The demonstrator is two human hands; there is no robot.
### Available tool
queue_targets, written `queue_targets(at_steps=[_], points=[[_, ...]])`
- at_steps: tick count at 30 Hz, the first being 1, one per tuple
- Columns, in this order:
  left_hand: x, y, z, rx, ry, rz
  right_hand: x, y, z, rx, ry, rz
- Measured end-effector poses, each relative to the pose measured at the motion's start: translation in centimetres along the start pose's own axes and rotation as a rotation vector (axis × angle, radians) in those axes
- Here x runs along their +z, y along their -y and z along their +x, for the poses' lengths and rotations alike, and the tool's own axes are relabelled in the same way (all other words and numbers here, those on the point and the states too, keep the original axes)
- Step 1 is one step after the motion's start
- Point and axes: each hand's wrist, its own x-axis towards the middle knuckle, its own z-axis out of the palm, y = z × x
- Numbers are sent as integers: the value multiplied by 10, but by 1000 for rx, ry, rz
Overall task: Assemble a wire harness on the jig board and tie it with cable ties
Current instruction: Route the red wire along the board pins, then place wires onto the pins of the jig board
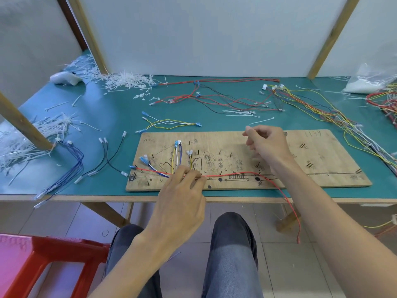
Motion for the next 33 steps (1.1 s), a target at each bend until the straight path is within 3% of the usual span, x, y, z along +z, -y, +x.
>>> queue_targets(at_steps=[6, 14, 19, 33], points=[[2, 5, 3, 27, -95, -129, 6, -20, 18, -23, -93, 79], [-5, 67, 123, -188, -111, -331, 13, -30, 24, -102, -88, 19], [23, 115, 230, -286, 50, -234, 14, -30, 26, -98, -128, 19], [96, 157, 353, -390, 63, -108, 15, -46, 37, -218, -174, -26]])
